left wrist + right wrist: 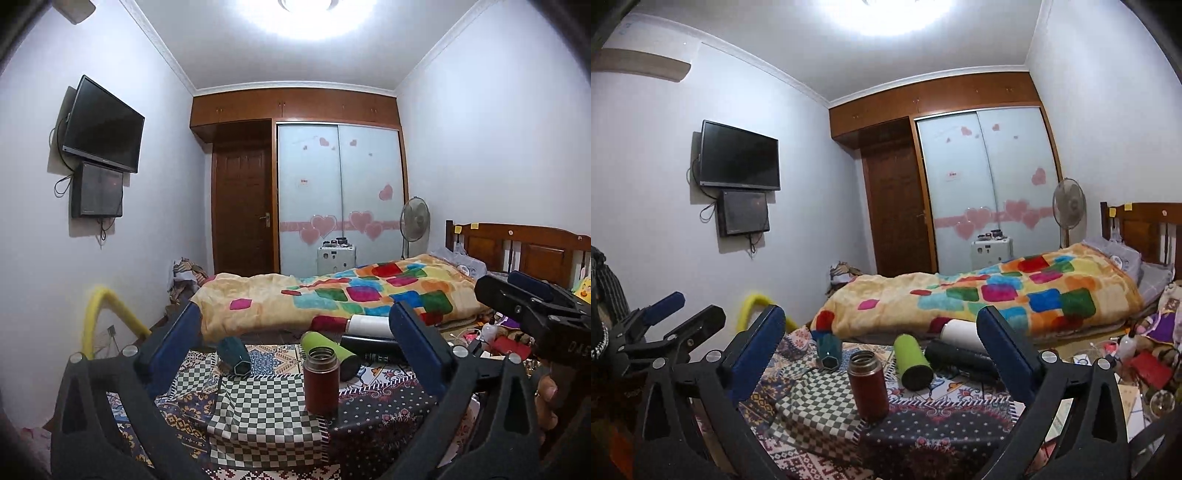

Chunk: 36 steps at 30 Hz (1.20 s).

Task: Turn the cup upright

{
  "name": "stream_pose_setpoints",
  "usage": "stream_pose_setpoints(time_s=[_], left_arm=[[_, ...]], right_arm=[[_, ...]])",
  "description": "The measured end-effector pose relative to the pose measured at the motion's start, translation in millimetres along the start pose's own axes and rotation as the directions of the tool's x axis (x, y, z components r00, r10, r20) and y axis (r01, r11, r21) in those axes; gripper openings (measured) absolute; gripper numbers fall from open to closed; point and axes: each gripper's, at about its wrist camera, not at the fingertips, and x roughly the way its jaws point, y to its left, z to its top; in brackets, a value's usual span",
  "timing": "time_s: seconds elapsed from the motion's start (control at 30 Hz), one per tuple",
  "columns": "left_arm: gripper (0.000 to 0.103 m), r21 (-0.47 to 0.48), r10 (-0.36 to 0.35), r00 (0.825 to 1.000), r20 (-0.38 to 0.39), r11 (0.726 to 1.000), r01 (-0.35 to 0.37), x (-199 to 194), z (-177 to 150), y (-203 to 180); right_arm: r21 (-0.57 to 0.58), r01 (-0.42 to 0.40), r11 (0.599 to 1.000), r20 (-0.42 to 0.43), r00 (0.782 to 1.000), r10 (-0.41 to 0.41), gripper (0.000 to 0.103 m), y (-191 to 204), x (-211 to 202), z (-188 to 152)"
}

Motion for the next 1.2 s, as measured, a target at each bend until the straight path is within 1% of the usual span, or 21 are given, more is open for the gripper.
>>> stream_pose_setpoints(time_s=[0.63, 1.2], left_arm=[[0.103, -0.019, 0.001, 1.0, -0.004, 1.0, -0.001, 4.7, -2.4, 2.9], [0.103, -0.029, -0.017, 1.0, 0.008, 0.999, 0.017, 3.3, 0.6, 2.9]], right_arm=[[-0.023, 0.005, 1.0, -0.005, 1.0, -0.005, 0.103, 3.0, -3.7, -3.5], [-0.029, 0.008, 1.0, -0.001, 1.0, -0.008, 0.103, 2.8, -4.6, -1.5]])
